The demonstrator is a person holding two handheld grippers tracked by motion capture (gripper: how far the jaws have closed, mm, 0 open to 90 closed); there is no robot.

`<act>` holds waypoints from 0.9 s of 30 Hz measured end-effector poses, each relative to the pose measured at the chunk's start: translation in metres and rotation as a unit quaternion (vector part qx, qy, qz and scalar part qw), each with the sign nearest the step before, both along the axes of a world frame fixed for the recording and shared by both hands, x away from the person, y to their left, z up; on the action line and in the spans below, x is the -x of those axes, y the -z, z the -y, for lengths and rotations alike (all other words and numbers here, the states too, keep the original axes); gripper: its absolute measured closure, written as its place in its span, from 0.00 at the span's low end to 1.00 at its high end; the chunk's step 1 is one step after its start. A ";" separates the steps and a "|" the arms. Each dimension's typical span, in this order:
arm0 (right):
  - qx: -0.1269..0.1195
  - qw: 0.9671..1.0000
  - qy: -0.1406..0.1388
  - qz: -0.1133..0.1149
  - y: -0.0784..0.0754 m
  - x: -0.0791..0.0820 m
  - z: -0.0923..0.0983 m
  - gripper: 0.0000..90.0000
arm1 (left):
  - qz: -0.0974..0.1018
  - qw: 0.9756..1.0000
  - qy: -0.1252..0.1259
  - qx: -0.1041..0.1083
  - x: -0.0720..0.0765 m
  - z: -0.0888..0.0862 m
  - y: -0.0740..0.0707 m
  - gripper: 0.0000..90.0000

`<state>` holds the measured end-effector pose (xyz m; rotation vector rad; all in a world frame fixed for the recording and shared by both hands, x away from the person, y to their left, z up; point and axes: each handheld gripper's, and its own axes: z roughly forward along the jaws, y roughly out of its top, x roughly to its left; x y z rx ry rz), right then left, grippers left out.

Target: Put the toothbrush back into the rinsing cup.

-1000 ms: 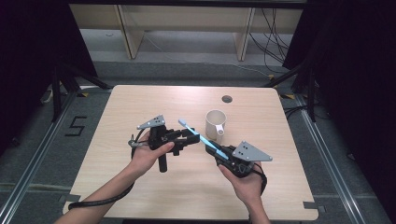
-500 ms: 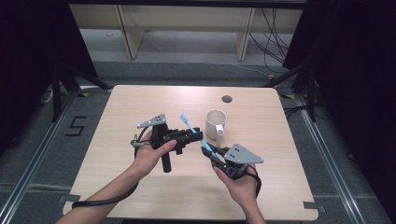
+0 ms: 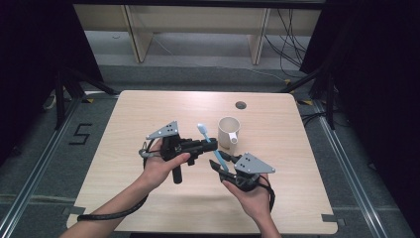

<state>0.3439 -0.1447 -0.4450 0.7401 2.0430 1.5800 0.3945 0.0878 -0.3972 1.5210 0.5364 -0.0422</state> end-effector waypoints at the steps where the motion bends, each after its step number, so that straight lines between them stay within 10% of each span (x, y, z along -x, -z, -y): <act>1: 0.005 1.000 0.004 0.005 -0.001 0.000 0.003 0.61 | 0.008 1.000 -0.007 -0.010 0.000 -0.001 0.000 0.90; 14: -0.042 0.999 0.026 0.003 -0.028 0.011 0.016 0.64 | 0.056 0.992 -0.046 -0.099 -0.005 -0.001 0.018 0.93; 27: -0.048 0.999 0.011 0.022 -0.045 0.008 -0.004 0.72 | 0.077 0.988 -0.043 -0.123 -0.001 0.010 0.022 0.94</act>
